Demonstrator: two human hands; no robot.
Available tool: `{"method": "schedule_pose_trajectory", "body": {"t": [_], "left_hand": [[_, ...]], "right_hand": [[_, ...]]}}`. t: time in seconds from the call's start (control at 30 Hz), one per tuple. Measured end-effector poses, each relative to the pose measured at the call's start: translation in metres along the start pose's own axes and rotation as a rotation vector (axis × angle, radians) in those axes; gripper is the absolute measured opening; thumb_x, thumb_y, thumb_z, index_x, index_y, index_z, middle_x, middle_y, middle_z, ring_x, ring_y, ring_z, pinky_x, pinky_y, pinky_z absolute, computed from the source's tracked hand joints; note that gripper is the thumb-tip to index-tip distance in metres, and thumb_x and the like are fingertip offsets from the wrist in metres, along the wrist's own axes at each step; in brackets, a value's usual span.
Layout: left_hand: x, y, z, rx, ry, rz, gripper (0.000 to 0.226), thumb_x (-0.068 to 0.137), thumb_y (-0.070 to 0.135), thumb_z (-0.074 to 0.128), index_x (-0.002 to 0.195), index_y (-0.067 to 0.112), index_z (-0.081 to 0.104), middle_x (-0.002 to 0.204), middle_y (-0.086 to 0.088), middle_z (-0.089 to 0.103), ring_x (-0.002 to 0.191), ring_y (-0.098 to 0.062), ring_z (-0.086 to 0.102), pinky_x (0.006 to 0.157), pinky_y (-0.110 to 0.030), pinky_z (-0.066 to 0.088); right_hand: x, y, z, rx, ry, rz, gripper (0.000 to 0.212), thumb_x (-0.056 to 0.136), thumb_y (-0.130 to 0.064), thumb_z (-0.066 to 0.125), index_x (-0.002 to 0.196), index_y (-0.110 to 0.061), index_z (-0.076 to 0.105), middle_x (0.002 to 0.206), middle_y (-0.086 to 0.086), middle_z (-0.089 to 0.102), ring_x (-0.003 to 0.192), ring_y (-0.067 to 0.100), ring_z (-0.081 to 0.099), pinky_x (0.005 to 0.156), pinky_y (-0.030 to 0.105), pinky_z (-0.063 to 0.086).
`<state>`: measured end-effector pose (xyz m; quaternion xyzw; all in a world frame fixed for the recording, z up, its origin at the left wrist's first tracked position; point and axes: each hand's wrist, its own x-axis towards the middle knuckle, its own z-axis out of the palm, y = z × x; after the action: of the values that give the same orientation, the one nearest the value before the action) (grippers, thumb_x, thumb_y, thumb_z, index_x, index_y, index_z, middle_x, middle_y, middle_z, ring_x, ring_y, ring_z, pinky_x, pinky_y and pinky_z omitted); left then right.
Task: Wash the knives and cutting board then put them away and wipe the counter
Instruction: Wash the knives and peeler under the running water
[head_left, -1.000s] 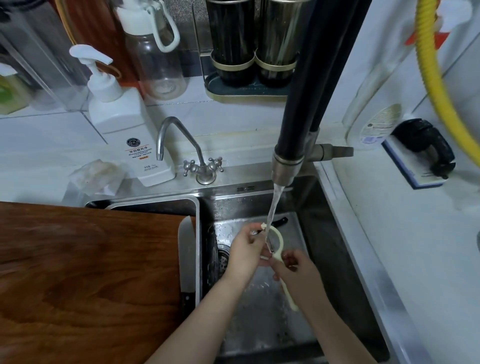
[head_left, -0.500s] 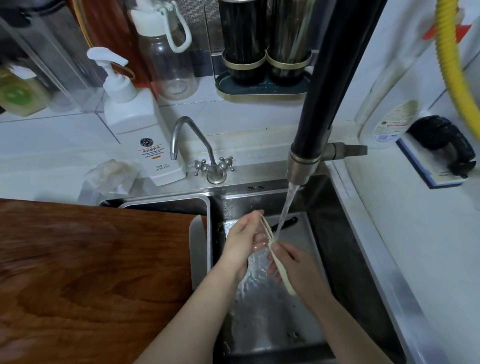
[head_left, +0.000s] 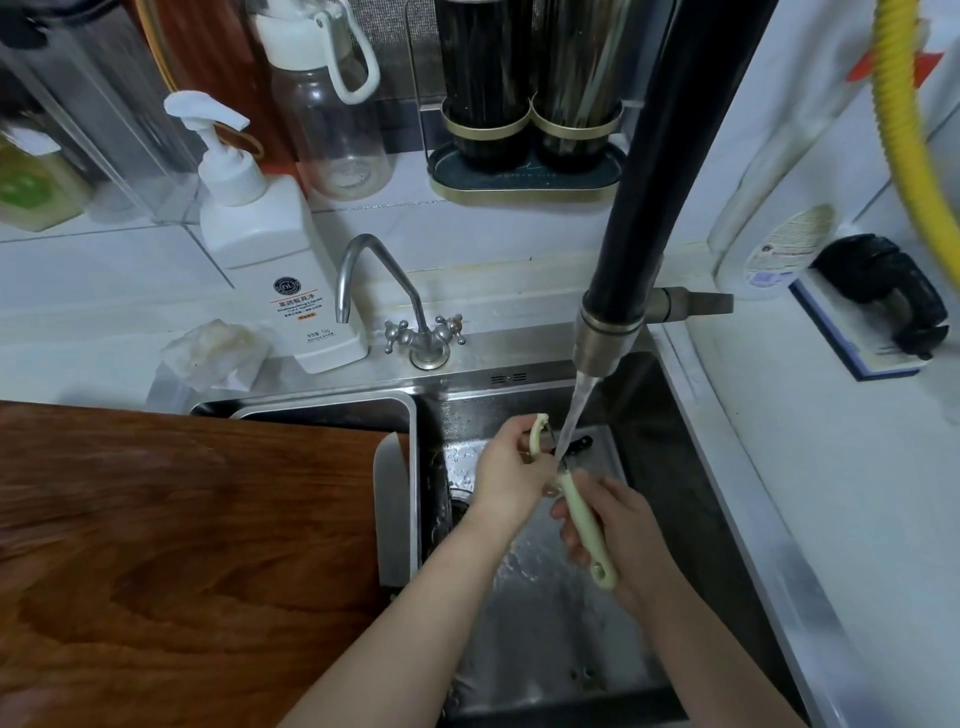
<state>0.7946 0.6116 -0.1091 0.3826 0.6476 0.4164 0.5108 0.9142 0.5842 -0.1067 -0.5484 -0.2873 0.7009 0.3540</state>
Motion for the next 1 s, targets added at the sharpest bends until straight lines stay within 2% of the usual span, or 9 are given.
{"method": "schedule_pose_trajectory", "body": {"t": [0.13,0.2,0.4,0.57,0.6,0.7,0.8,0.93,1.0], "left_hand": [[0.001,0.005,-0.006,0.283,0.050,0.174,0.010,0.094,0.012,0.053,0.096,0.017,0.061,0.067,0.003,0.057,0.058,-0.023,0.063,0.058,-0.038,0.058],[0.002,0.005,-0.008,0.328,0.052,0.208,0.011,0.095,0.016,0.050,0.090,0.016,0.060,0.066,-0.003,0.059,0.058,-0.027,0.063,0.058,-0.040,0.058],[-0.002,0.002,-0.010,0.121,0.052,0.141,0.021,0.100,0.014,0.043,0.097,0.011,0.064,0.060,-0.007,0.058,0.042,-0.009,0.051,0.048,-0.026,0.049],[-0.020,-0.010,-0.002,-0.250,0.015,-0.087,0.021,0.101,0.014,0.040,0.091,0.006,0.057,0.056,-0.002,0.053,0.050,-0.017,0.050,0.054,-0.032,0.046],[-0.027,-0.011,0.002,-0.311,-0.010,-0.132,0.023,0.101,0.017,0.039,0.091,0.008,0.058,0.059,-0.001,0.057,0.054,-0.016,0.053,0.056,-0.031,0.047],[-0.041,-0.014,0.005,-0.432,-0.018,-0.211,0.024,0.102,0.023,0.039,0.115,0.026,0.060,0.097,-0.002,0.071,0.081,-0.014,0.065,0.064,-0.024,0.053],[-0.040,-0.016,-0.006,-0.453,-0.012,-0.247,0.030,0.101,0.024,0.040,0.127,0.029,0.054,0.110,-0.011,0.069,0.091,-0.023,0.066,0.067,-0.033,0.057],[-0.044,-0.015,-0.019,-0.384,-0.109,-0.248,0.025,0.100,0.018,0.043,0.121,0.014,0.058,0.095,-0.012,0.067,0.073,-0.021,0.067,0.061,-0.035,0.057],[-0.048,-0.016,-0.024,-0.336,-0.106,-0.202,0.024,0.098,0.016,0.049,0.119,0.011,0.059,0.087,-0.011,0.066,0.062,-0.019,0.065,0.055,-0.030,0.056]], "right_hand": [[0.000,-0.003,-0.005,0.036,-0.031,0.020,0.021,0.096,-0.020,0.049,0.090,-0.004,0.061,0.066,0.011,0.062,0.040,0.015,0.048,0.037,0.020,0.035],[0.000,-0.004,-0.004,0.043,-0.065,0.037,0.023,0.096,-0.022,0.049,0.086,-0.006,0.061,0.064,0.009,0.061,0.040,0.013,0.047,0.036,0.018,0.034],[0.007,-0.006,0.007,-0.045,-0.107,0.054,0.040,0.095,-0.040,0.048,0.083,-0.006,0.066,0.060,0.004,0.055,0.042,0.012,0.045,0.039,0.021,0.034],[0.014,-0.016,0.028,-0.190,0.021,-0.035,0.040,0.095,-0.039,0.048,0.077,-0.009,0.065,0.056,0.008,0.058,0.041,0.013,0.051,0.038,0.019,0.038],[0.016,-0.017,0.033,-0.228,0.045,-0.063,0.037,0.096,-0.037,0.048,0.081,-0.009,0.065,0.060,0.008,0.060,0.045,0.013,0.054,0.040,0.019,0.042],[0.021,-0.015,0.039,-0.230,0.052,-0.111,0.026,0.096,-0.029,0.050,0.092,-0.009,0.066,0.082,0.012,0.068,0.072,0.021,0.066,0.059,0.030,0.053],[0.019,-0.006,0.035,-0.194,-0.038,-0.104,0.019,0.094,-0.025,0.053,0.093,-0.016,0.070,0.092,0.012,0.072,0.086,0.026,0.068,0.076,0.044,0.056],[0.017,-0.005,0.020,-0.324,-0.066,-0.112,0.017,0.090,-0.027,0.059,0.087,-0.017,0.072,0.075,-0.005,0.070,0.069,0.001,0.063,0.066,0.017,0.047],[0.017,-0.003,0.012,-0.346,-0.103,-0.112,0.020,0.089,-0.028,0.060,0.090,-0.013,0.073,0.078,0.000,0.070,0.071,0.004,0.062,0.072,0.021,0.049]]}}
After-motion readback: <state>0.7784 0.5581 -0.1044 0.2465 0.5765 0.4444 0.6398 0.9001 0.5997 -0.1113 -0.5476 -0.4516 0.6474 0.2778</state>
